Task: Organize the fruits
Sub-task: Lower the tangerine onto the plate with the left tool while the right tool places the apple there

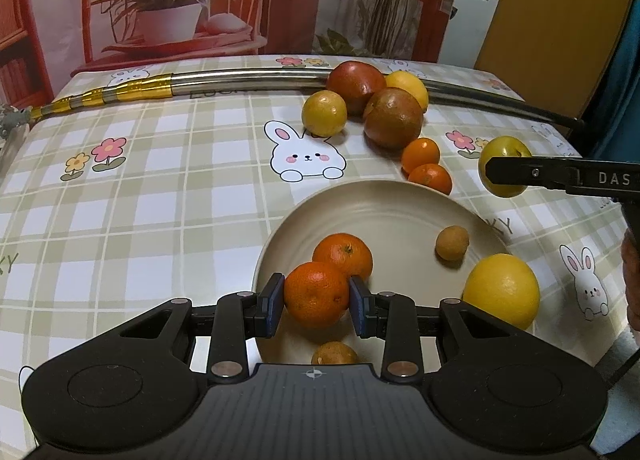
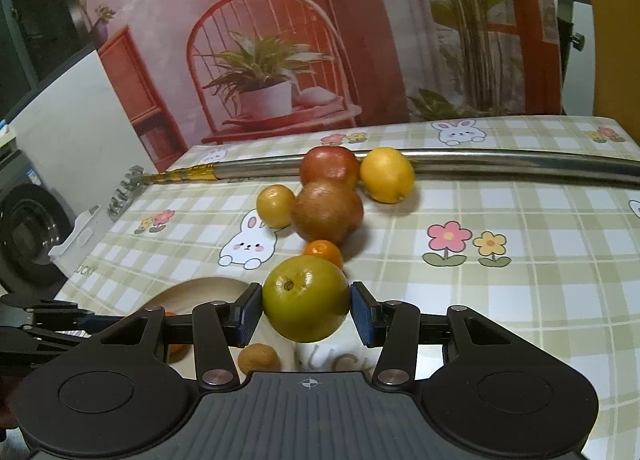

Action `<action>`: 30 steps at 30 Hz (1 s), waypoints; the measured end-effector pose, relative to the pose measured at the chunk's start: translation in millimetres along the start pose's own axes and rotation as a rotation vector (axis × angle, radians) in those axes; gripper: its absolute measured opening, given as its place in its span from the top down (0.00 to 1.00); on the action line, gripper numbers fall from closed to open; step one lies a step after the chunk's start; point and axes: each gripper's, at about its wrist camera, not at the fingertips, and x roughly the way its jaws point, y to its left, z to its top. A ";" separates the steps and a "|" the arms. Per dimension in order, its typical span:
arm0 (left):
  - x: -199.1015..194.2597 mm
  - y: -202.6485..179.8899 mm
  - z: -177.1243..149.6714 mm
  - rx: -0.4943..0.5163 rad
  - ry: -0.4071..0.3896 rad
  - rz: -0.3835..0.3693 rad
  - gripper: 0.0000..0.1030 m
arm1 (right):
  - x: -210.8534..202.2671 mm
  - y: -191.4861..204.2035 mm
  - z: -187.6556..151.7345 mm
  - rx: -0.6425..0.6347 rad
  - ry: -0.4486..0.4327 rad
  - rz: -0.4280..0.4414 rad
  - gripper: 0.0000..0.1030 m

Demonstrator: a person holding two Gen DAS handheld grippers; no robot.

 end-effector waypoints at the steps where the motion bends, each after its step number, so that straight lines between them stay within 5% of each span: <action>1: 1.8 0.0 0.0 -0.001 0.002 0.002 0.65 | 0.5 0.9 0.3 -0.002 0.001 0.002 0.57; 30: -12.2 11.3 4.9 -0.053 -0.070 -0.003 0.65 | 44.8 49.6 -3.7 -0.164 0.109 0.085 0.57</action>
